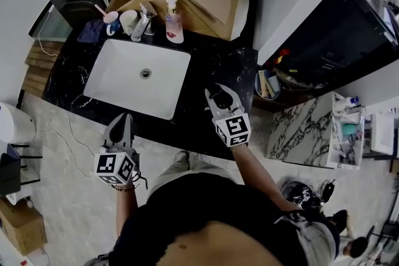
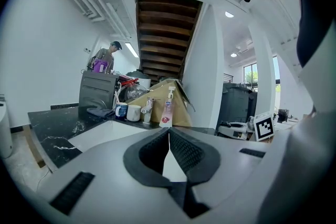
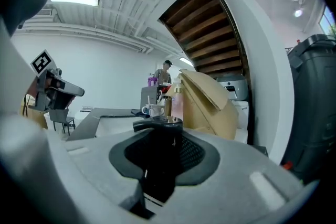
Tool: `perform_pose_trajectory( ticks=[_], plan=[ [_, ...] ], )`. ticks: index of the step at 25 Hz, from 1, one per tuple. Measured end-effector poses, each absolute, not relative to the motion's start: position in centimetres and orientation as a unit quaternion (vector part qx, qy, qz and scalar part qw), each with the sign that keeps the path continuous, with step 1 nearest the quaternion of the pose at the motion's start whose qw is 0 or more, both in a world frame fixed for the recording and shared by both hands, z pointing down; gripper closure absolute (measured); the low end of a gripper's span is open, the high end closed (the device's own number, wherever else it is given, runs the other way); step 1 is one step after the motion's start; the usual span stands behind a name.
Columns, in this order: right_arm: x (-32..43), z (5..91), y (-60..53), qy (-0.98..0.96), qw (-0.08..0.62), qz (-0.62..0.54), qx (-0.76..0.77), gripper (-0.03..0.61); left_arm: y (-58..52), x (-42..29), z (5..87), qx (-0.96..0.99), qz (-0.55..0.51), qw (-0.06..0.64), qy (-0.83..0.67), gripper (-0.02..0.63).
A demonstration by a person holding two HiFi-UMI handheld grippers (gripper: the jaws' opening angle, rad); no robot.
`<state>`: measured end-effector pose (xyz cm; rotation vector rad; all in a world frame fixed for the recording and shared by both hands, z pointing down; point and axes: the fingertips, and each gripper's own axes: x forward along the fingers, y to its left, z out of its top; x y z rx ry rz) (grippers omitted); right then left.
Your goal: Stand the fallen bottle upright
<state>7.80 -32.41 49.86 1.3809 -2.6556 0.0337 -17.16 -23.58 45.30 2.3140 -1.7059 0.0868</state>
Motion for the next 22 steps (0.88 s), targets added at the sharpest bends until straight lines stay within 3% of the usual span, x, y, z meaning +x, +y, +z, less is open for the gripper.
perform_pose_trajectory(
  ticks=[5, 9, 22],
  plan=[
    [7.8, 50.1, -32.1, -0.887, 0.065, 0.007, 0.457, 0.476, -23.4, -16.2, 45.8, 0.805, 0.049, 0.123, -0.579, 0.609],
    [8.6, 50.2, -31.8, -0.882, 0.053, 0.038, 0.467, 0.414, -23.6, -15.8, 45.9, 0.809, 0.037, 0.135, -0.571, 0.609],
    [11.6, 48.8, -26.0, -0.865, 0.041, 0.047, 0.498, 0.412, -24.9, -11.4, 46.5, 0.848, 0.051, 0.129, -0.512, 0.609]
  ],
)
